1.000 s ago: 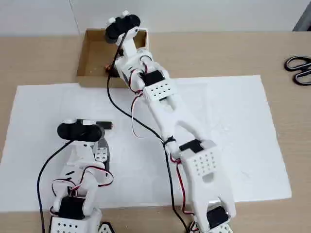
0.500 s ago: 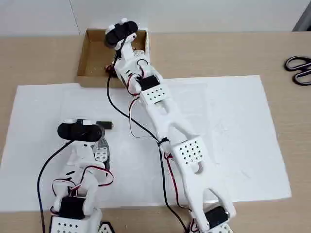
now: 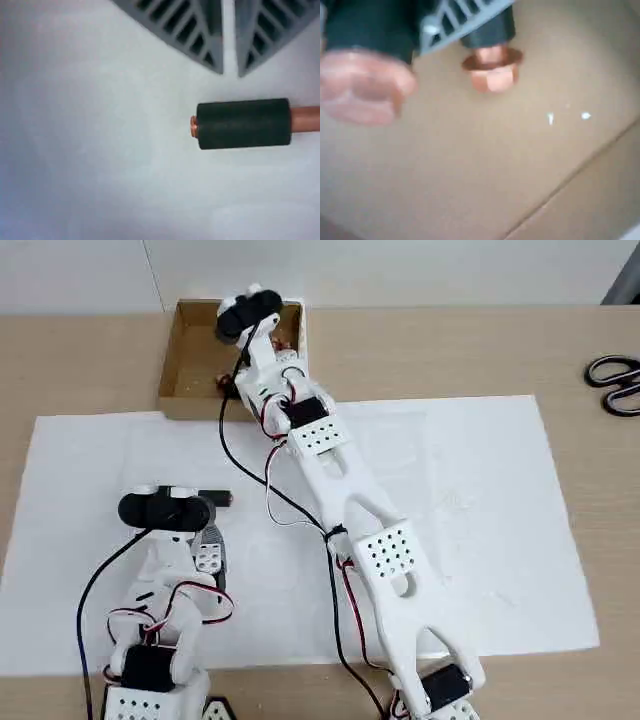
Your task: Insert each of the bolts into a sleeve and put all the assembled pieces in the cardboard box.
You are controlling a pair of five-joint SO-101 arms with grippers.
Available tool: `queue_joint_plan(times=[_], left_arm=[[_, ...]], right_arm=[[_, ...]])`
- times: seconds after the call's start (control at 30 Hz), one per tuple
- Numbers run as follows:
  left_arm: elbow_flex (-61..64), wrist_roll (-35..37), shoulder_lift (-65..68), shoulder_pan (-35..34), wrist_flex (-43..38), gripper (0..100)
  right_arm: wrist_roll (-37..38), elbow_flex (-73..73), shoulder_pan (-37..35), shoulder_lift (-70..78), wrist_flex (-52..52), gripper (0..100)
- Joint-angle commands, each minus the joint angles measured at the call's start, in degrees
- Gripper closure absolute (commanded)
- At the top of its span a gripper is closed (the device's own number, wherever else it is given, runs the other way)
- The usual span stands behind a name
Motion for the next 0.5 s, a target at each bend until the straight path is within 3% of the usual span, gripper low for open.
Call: queue_joint_plan(times=[0.0,0.47], left_arm=[[-0.31,-0.18,-0.97,-0.26,0.0,99],[-0.31,-0.18,-0.97,-0.26,0.0,99]], right_arm=[[-0.62,-4.75,0.22,-1.54,-0.22,90.6],[-0.35,-15.74,0.22,-1.19,9.54,87.4]])
